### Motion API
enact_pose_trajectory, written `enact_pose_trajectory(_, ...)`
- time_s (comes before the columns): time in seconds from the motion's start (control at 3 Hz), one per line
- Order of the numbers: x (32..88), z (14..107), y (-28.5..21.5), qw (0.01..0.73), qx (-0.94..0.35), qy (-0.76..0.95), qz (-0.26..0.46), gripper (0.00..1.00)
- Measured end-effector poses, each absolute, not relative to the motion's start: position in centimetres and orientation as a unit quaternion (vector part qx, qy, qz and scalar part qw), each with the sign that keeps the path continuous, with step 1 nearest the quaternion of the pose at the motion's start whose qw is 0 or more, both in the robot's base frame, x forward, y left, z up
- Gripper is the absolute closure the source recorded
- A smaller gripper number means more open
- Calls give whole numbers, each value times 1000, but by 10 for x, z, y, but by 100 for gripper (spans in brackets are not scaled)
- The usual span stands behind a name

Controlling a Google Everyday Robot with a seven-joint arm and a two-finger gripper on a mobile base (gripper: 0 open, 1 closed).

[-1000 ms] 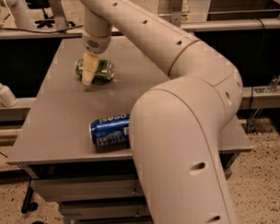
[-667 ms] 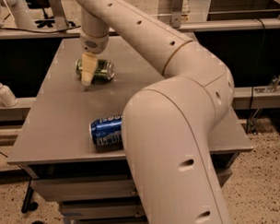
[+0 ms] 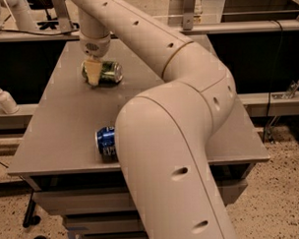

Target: Place green can upright

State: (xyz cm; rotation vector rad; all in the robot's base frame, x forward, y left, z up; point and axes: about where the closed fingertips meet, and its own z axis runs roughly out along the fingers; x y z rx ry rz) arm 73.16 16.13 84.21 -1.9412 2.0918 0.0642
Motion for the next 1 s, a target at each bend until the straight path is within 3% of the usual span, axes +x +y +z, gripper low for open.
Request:
enact_pose_trajectory(0.67, 726, 857, 150, 137, -670, 730, 16, 88)
enact_pose_trajectory(1.0, 719, 889, 121, 186, -650, 736, 37, 100)
